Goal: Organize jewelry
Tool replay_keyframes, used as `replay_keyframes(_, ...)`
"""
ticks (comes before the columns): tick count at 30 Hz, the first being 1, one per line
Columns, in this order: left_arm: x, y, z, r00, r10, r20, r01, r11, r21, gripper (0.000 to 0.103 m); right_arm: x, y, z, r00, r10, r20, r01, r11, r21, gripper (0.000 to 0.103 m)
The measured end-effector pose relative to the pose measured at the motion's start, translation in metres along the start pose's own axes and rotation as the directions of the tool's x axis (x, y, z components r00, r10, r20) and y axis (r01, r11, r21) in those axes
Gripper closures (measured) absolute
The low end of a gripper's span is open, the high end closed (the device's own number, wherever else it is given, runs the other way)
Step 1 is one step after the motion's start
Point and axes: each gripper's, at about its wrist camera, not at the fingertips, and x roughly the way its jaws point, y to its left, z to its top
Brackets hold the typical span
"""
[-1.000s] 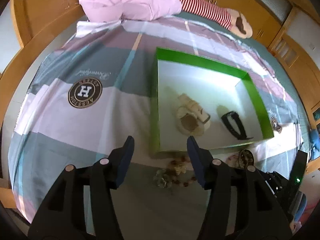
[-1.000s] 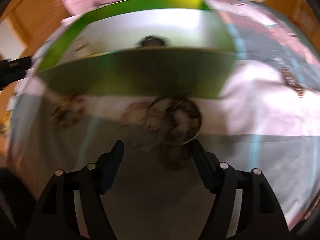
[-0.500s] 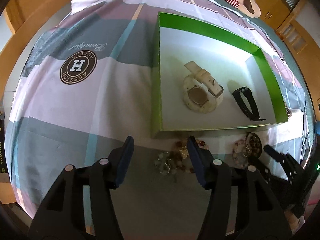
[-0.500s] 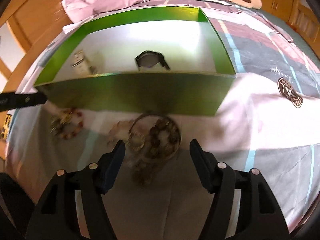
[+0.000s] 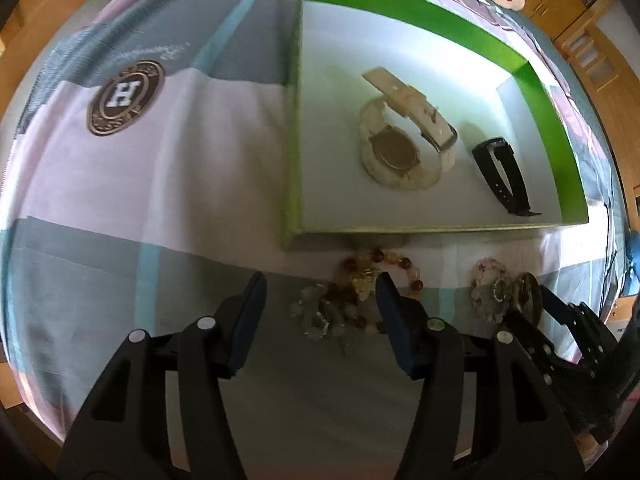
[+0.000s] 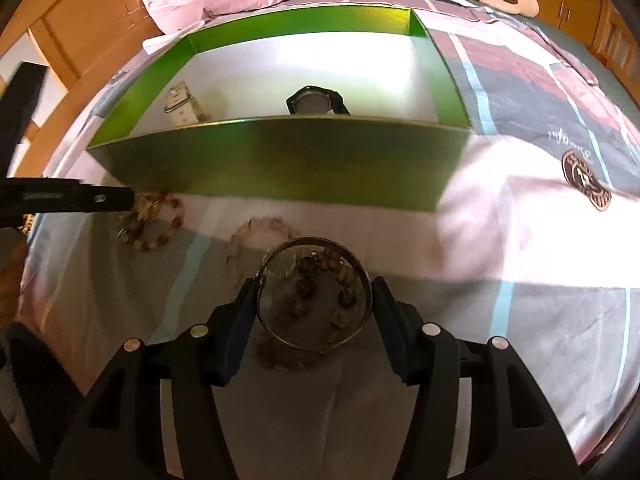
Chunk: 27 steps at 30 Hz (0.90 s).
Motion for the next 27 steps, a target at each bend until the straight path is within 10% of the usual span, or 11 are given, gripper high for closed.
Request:
replay_keyframes(13,0.022,-0.035,0.004,1.000,-0.006,0.015,0.005,0.996,0.088,0.080,-0.011,-0.009,-0.013,1.000,-0.008,0.000,0.008,1.000,0.025,0.046)
replay_keyframes(27,-0.008,-0.040,0.009,0.986,-0.163,0.041,0.158,0.983,0.097,0.081,-0.013,-0.014,-0.012,0.998,-0.062,0.015,0.062,0.997,0.042,0.046)
